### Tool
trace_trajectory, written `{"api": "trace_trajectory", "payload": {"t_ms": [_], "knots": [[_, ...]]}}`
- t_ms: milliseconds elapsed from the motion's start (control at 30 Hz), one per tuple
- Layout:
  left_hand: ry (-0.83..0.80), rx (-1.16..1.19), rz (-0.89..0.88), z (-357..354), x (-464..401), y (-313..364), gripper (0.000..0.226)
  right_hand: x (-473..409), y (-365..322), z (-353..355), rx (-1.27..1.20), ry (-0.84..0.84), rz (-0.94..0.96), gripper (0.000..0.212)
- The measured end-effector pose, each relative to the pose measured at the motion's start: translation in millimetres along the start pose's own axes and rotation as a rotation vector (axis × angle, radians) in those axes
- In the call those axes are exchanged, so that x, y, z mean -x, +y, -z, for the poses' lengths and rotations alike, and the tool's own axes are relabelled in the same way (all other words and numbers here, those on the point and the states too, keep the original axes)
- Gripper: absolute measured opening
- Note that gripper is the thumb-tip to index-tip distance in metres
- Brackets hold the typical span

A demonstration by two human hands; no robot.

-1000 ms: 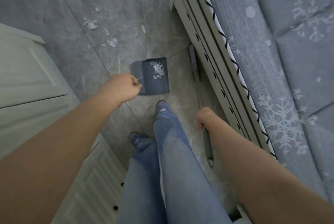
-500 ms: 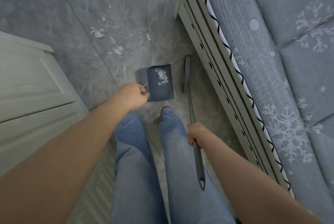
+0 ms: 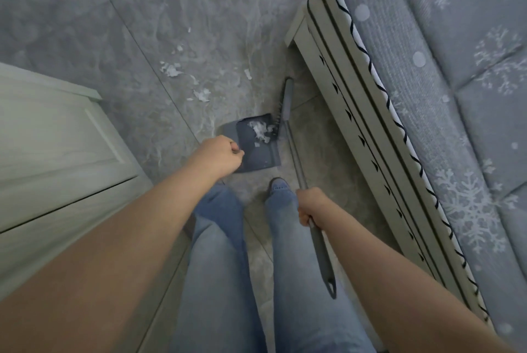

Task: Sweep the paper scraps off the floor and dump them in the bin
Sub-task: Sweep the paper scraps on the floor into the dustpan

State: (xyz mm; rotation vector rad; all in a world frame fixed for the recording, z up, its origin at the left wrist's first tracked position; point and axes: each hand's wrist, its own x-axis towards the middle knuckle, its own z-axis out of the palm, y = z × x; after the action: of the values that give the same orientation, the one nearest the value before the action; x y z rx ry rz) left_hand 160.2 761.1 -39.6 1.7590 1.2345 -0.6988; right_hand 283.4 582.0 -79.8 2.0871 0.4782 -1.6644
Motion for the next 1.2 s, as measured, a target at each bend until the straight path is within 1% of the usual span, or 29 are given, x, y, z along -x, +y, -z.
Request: {"api": "trace_trajectory", "payload": {"t_ms": [67,100,133,167,233,267,300,367,433,533,633,667,733,767,833,867,933,1033,1067,1100,1133,1200], "knots": [[0.031,0.089,0.043,19.5,11.0,-22.2,0.029,16.0,-28.8,14.3,0.19,0.014,0.037,0.027],[0.043,0.129,0.062,26.1,15.7,-33.5,0.031,22.4,-42.1,19.5,0.194,0.006,0.032,0.028],[0.054,0.162,0.083,34.5,20.5,-48.0,0.032,28.8,-56.2,23.5,0.185,0.006,0.045,0.017],[0.062,0.197,0.105,40.0,25.3,-60.2,0.032,31.9,-65.8,28.5,0.13,-0.015,0.076,0.006],[0.087,0.297,0.165,52.9,34.9,-85.9,0.028,34.2,-89.3,28.7,-0.129,0.006,0.089,0.026],[0.098,0.33,0.198,58.2,37.7,-97.8,0.026,32.9,-100.8,28.3,-0.294,0.029,0.057,0.033],[0.121,0.365,0.228,67.1,40.9,-113.3,0.025,32.1,-117.9,27.9,-0.37,0.038,0.04,0.037],[0.158,0.424,0.261,75.5,42.6,-134.5,0.024,31.2,-140.1,27.5,-0.465,0.043,0.036,0.037],[0.194,0.483,0.278,83.3,41.4,-157.2,0.019,32.4,-166.5,26.5,-0.483,0.053,0.049,0.036],[0.242,0.576,0.332,91.7,36.2,-185.5,0.019,28.3,-198.1,26.6,-0.409,0.09,0.059,0.031],[0.271,0.634,0.361,95.5,29.8,-203.6,0.022,17.3,-219.1,31.8,-0.186,0.132,0.147,0.026],[0.283,0.646,0.367,96.5,26.6,-209.7,0.025,15.8,-229.0,33.8,-0.106,0.145,0.182,0.02],[0.298,0.671,0.386,97.6,18.7,-219.8,0.029,4.6,-244.7,41.5,-0.011,0.163,0.187,0.009],[0.304,0.682,0.394,98.2,15.3,-223.1,0.03,5.0,-252.7,45.8,0.053,0.151,0.15,0.012],[0.316,0.711,0.414,98.7,7.2,-231.2,0.03,-3.9,-267.1,56.1,0.235,0.161,0.141,0.03],[0.321,0.73,0.421,99.0,3.8,-234.9,0.029,-10.9,-274.7,61.8,0.297,0.155,0.148,0.032],[0.331,0.759,0.44,99.5,-3.2,-241.4,0.029,-23.4,-286.4,64.3,0.35,0.117,0.144,0.026],[0.344,0.768,0.471,106.5,-11.2,-246.2,0.034,-26.4,-295.5,47.0,0.208,0.016,0.129,0.015],[0.343,0.77,0.487,108.6,-12.3,-246.9,0.034,-30.3,-291.0,36.1,0.104,-0.011,0.151,0.02],[0.337,0.771,0.495,111.3,-13.5,-246.6,0.035,-31.7,-285.1,26.1,-0.017,-0.025,0.148,0.03],[0.329,0.78,0.506,113.5,-13.4,-246.0,0.037,-31.3,-276.1,13.6,-0.081,-0.032,0.151,0.037],[0.315,0.793,0.518,115.1,-14.6,-245.7,0.04,-22.0,-259.7,-7.1,-0.188,0.017,0.092,0.043]]}}
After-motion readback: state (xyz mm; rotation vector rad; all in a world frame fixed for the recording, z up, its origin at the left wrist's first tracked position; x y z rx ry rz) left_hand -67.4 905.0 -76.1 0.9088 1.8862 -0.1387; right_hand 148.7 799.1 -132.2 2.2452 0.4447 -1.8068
